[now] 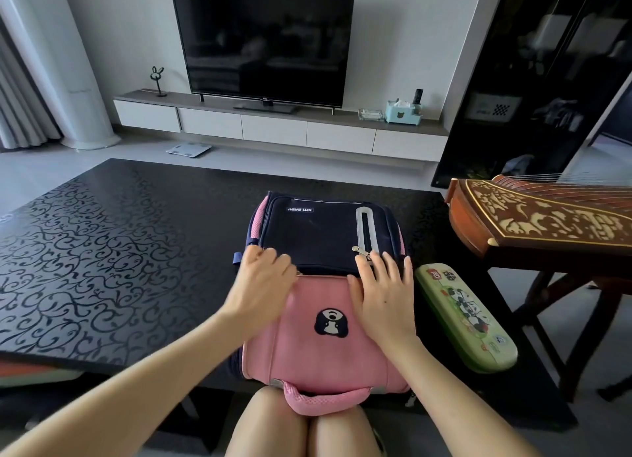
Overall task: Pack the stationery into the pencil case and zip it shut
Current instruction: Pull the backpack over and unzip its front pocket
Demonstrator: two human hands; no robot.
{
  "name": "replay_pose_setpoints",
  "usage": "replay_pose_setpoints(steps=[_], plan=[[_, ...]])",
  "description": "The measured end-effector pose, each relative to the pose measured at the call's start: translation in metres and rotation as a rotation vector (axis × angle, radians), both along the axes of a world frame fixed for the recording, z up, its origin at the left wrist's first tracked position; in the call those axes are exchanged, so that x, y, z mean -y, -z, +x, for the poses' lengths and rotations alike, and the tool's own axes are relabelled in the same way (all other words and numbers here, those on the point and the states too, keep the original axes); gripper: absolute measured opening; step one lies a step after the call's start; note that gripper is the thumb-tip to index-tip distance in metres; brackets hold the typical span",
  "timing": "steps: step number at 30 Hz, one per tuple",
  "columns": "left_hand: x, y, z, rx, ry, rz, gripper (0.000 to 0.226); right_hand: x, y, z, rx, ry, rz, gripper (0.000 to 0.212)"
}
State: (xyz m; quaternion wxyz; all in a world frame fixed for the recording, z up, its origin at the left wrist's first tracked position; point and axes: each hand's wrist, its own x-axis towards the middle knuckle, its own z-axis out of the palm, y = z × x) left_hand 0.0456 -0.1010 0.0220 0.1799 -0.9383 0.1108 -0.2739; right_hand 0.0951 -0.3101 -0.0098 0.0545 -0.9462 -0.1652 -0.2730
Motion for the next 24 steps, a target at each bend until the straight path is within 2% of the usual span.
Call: replay_pose_setpoints(steps=[3, 6, 10, 13, 14, 17, 19, 21, 22, 23, 24], plan=[[-0.05, -0.008, 0.0, -0.017, 0.032, 0.081, 0.022, -0.001, 0.004, -0.001, 0.007, -0.021, -0.02, 0.041], [-0.085, -0.014, 0.021, -0.074, -0.008, 0.073, 0.027, -0.002, 0.007, 0.001, 0.005, -0.034, -0.028, 0.04], [-0.09, -0.026, 0.056, -0.219, -0.225, -0.056, 0.024, -0.004, 0.011, 0.002, -0.039, -0.053, -0.02, 0.039], [-0.066, -0.031, 0.066, -0.196, -0.368, -0.154, 0.008, -0.003, 0.011, 0.001, -0.094, -0.071, -0.003, 0.04], [-0.057, -0.031, 0.065, -0.152, -0.363, -0.211, 0.017, -0.002, 0.012, 0.001, -0.118, -0.077, 0.002, 0.04], [-0.03, -0.023, 0.054, -0.006, -0.026, -0.446, 0.02, 0.003, 0.007, -0.006, -0.118, -0.178, 0.125, 0.042], [-0.015, -0.013, 0.042, -0.137, 0.161, -0.45, 0.038, 0.017, -0.001, -0.014, -0.182, -0.254, 0.426, 0.04], [-0.007, -0.003, 0.031, -0.227, 0.213, -0.378, 0.052, 0.047, -0.003, -0.017, -0.13, -0.142, 0.699, 0.035], [-0.008, 0.0, 0.028, -0.252, 0.212, -0.38, 0.059, 0.066, -0.002, -0.014, -0.092, -0.002, 0.718, 0.034], [-0.009, 0.001, 0.028, -0.263, 0.205, -0.419, 0.063, 0.088, 0.004, -0.009, -0.105, 0.165, 0.64, 0.038], [-0.009, -0.001, 0.029, -0.272, 0.189, -0.473, 0.063, 0.108, 0.011, -0.002, -0.199, 0.344, 0.454, 0.048]])
